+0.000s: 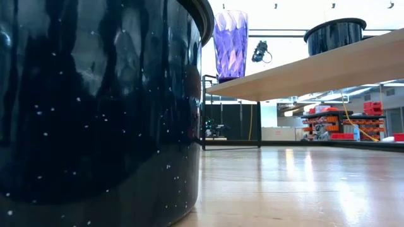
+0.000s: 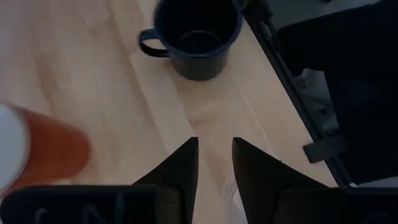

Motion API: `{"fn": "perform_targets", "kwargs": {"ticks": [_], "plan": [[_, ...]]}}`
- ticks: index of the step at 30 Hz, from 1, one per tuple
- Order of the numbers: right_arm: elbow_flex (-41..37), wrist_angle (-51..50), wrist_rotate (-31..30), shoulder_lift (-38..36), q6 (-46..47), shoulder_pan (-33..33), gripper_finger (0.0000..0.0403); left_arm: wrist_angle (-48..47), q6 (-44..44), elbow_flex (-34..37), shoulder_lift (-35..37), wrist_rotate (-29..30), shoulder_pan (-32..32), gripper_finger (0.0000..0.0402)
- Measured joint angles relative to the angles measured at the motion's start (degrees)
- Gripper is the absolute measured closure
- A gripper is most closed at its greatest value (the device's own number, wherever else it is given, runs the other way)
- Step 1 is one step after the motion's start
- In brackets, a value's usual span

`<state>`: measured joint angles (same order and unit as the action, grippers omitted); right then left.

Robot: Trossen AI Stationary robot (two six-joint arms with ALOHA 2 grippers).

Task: Stack small to large cups/mugs on shelf
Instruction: Put the black mug on the shelf aligned with the other black mug

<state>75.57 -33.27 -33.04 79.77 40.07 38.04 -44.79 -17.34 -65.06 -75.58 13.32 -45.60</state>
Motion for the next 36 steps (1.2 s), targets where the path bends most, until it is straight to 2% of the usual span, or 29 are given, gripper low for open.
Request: {"fn": "perform_targets", "kwargs": {"ticks": [6, 11, 17, 22, 27, 36], "plan": [[0.0, 0.0, -0.4, 0.0, -2.5, -1.2, 0.0382, 5.3, 3.4, 0.0, -5.4, -0.1, 0.0, 0.0288], [0.0, -0.1, -1.3, 0.0, -5.1, -2.5, 0.0356, 10.8, 3.4, -0.2, -8.6, -0.1, 0.0, 0.0259], [0.0, -0.3, -1.3, 0.0, -5.2, -3.9, 0.0325, 10.8, 4.4, -5.4, -15.2, -0.1, 0.0, 0.0228], [0.0, -0.4, -1.3, -0.2, -5.2, -4.3, 0.0314, 10.7, 6.5, -11.6, -22.4, 0.0, 0.0, 0.0228], [0.0, -0.6, -1.2, -0.2, -5.2, -4.3, 0.0314, 10.7, 12.4, -16.0, -27.7, 0.0, 0.0, 0.0227], [-0.1, -1.9, -1.2, -0.2, -5.2, -4.3, 0.0314, 14.6, 22.6, -17.1, -31.4, 1.7, 0.2, 0.0229]]}}
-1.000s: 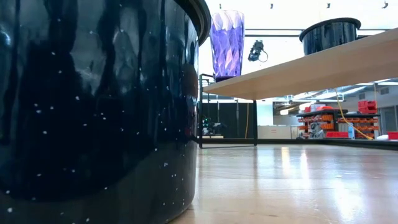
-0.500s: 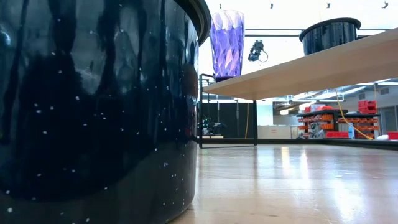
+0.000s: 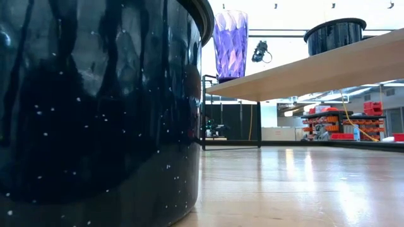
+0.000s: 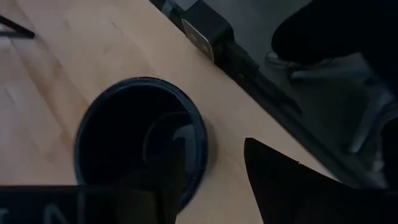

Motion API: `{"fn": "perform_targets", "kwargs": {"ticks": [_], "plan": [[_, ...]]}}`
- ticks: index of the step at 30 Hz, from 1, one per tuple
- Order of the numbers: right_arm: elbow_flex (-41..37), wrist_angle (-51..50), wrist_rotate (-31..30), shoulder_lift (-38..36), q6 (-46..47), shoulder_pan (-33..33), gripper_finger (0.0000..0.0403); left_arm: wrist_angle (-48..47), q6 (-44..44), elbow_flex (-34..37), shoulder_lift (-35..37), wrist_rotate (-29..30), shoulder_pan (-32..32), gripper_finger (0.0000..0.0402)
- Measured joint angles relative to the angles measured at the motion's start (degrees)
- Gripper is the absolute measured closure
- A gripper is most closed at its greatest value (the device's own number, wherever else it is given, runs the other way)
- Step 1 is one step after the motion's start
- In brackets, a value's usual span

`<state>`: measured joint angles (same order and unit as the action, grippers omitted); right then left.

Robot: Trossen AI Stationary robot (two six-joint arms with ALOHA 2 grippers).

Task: Stack small to large cups/mugs on shelf
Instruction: Put the black mug on the shelf aligned with the other black mug

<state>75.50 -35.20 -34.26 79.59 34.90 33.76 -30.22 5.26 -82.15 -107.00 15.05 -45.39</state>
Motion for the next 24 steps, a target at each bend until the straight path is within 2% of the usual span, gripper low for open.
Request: {"fn": "perform_targets", "kwargs": {"ticks": [6, 15, 24], "plan": [[0.0, -0.1, 0.0, 0.0, 1.0, 0.0, 0.0315, 1.3, 5.4, 0.1, -1.0, 3.0, 0.3, 0.0228], [0.0, -0.5, 0.0, 0.0, 1.1, 0.0, 0.0315, 1.1, 6.3, 0.0, -3.1, 2.9, 0.5, 0.023], [0.0, -0.4, 0.0, 0.0, 1.4, 0.2, 0.0315, -2.0, 7.4, 0.0, -3.3, 8.3, 4.1, 0.0249]]}}
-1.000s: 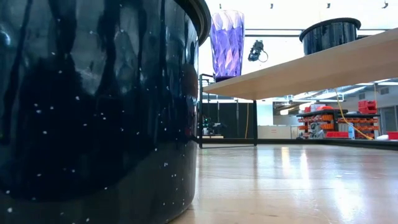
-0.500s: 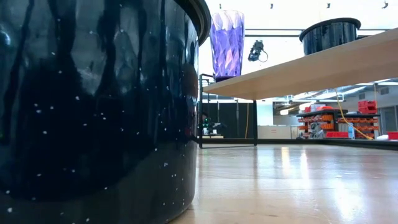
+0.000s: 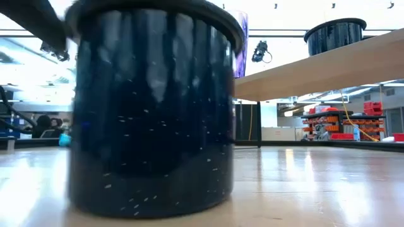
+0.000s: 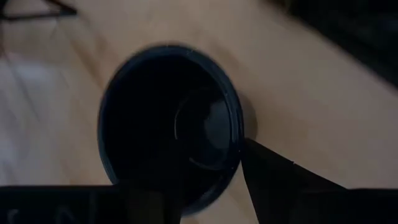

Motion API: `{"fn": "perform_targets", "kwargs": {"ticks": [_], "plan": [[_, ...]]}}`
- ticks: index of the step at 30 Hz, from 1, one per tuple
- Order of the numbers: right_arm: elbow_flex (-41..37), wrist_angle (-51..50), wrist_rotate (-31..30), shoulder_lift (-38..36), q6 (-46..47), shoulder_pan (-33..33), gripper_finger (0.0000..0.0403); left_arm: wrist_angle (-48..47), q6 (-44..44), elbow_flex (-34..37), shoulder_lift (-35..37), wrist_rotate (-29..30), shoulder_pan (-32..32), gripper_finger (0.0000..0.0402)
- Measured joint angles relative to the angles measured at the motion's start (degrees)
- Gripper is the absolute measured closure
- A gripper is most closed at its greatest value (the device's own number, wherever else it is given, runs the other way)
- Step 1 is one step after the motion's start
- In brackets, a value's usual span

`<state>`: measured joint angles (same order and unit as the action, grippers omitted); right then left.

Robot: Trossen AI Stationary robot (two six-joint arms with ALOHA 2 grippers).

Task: Stack small to large cups/mugs on shelf
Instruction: Put the black mug on the shelf aligned with the other black mug

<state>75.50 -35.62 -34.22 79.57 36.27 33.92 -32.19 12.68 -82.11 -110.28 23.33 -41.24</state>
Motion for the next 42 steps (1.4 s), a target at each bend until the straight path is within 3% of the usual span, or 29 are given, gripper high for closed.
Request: {"fn": "perform_targets", "kwargs": {"ticks": [18, 28, 36, 42], "plan": [[0.0, 0.0, 0.0, 0.0, -0.3, 0.0, 0.0315, -1.2, 1.5, 0.0, 0.0, 0.2, 12.6, 0.0269], [0.0, 0.0, 0.0, 0.0, -0.5, 0.0, 0.0315, -0.4, 0.0, 0.0, 0.5, 0.5, 10.2, 0.0259], [0.0, 0.0, 0.0, 0.0, -0.5, 0.0, 0.0315, 9.8, -1.6, 0.0, 0.5, 5.2, 7.3, 0.0201], [0.0, 0.0, 0.0, 0.0, -0.4, 0.0, 0.0314, 17.5, -5.7, -0.1, -0.7, 5.2, 8.7, 0.0196]]}}
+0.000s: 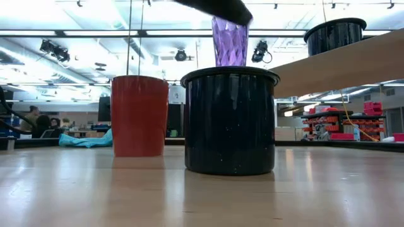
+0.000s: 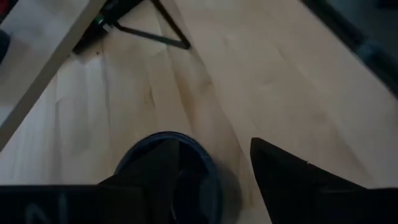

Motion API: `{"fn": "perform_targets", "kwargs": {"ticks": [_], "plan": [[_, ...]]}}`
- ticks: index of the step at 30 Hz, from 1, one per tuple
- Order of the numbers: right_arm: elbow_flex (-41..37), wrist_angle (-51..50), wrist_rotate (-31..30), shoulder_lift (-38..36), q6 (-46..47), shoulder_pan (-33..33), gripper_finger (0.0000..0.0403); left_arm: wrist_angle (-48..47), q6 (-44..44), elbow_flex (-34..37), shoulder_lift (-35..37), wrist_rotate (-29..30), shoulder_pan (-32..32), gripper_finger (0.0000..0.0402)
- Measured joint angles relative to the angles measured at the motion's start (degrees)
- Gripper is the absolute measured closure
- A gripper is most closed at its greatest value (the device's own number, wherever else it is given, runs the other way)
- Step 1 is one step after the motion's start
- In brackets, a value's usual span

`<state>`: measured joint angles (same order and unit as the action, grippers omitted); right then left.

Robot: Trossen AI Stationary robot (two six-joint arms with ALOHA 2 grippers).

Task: Stack small to large cups/mugs on shelf
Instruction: Put the black mug on the shelf aligned with the other black mug

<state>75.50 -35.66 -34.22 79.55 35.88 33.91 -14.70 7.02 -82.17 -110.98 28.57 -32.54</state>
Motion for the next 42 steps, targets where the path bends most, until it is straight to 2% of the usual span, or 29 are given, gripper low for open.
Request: {"fn": "perform_targets", "kwargs": {"ticks": [9, 14, 19, 29, 36, 42], "plan": [[0.0, -0.4, 0.0, 0.0, 0.0, 0.0, 0.0314, 2.0, -4.9, 0.0, -3.1, -3.9, 2.2, 0.0209], [0.0, -0.5, 0.0, 0.0, 0.0, 0.0, 0.0314, 0.3, -2.3, 0.1, -4.4, -3.7, 2.6, 0.0196], [0.0, -0.5, 0.0, 0.0, 0.1, 0.0, 0.0314, -3.0, 1.7, 0.1, -4.1, -0.6, 2.5, 0.0197], [0.0, -0.5, 0.0, 0.0, 0.1, 0.0, 0.0314, -13.9, 8.7, 0.1, -2.8, 2.0, 2.1, 0.023], [0.0, -0.5, 0.0, 0.0, 0.3, 0.0, 0.0314, -17.7, 12.4, 0.1, -1.2, 10.0, 2.2, 0.0246], [0.0, -0.5, 0.0, 0.0, 0.3, 0.0, 0.0314, -18.2, 12.4, 0.1, 1.8, 9.5, 1.8, 0.0257]]}}
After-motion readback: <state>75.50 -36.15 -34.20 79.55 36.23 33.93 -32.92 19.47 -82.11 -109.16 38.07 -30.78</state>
